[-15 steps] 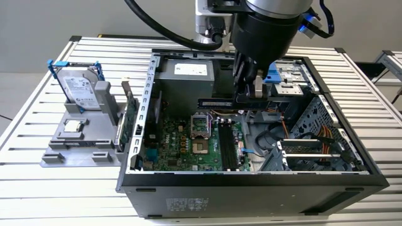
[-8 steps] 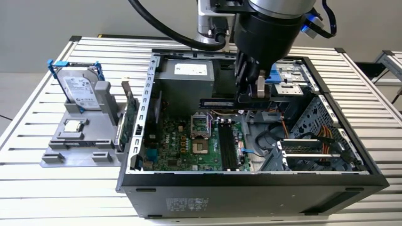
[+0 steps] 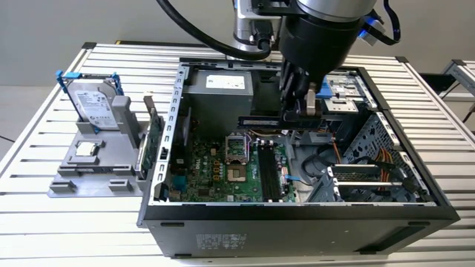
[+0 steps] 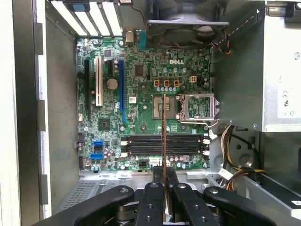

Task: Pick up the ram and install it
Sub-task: 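Pick up the ram and move it above insertion slot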

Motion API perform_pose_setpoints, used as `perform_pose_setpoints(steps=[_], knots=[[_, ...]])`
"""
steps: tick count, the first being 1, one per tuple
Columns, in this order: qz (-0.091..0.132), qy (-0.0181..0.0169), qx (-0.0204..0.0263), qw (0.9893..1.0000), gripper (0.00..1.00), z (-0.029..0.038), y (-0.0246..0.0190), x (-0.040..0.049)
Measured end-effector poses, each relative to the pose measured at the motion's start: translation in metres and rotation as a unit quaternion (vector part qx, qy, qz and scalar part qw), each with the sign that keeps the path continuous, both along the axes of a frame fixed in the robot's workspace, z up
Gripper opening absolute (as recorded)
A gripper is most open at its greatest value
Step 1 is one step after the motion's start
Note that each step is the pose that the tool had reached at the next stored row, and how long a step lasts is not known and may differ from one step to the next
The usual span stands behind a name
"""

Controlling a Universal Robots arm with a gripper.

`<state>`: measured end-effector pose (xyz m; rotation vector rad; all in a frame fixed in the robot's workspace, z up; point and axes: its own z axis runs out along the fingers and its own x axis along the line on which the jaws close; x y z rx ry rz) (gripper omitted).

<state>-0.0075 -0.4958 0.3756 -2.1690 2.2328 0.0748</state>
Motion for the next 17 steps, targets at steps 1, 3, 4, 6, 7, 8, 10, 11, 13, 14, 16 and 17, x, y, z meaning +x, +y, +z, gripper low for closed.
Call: perform_pose_setpoints(steps=[1,3,4,6,7,8,10,11,13,14,16,17], knots=[[0.0,0.0,0.0,1.0,0.0,0.0,0.0,0.0004],[0.0,0.0,0.0,1.0,0.0,0.0,0.0001,0.0011],[0.0,0.0,0.0,1.0,0.0,0.0,0.0001,0.0014],[0.0,0.0,0.0,1.0,0.0,0.0,0.0002,0.0021],[0.0,0.0,-0.0001,1.0,0.0,0.0,0.0002,0.0024],[0.0,0.0,-0.0001,1.0,0.0,0.0,0.0003,0.0028],[0.0,0.0,-0.0001,1.0,0.0,0.0,0.0003,0.0035],[0.0,0.0,0.0,1.0,0.0,0.0,0.0003,0.0038],[0.0,0.0,-0.0001,1.0,0.0,0.0,0.0004,0.0044],[0.0,0.0,-0.0001,1.0,0.0,0.0,0.0004,0.0046],[0.0,0.0,-0.0001,1.0,0.0,0.0,0.0004,0.0048],[0.0,0.0,0.0,1.0,0.0,0.0,0.0004,0.0048]])
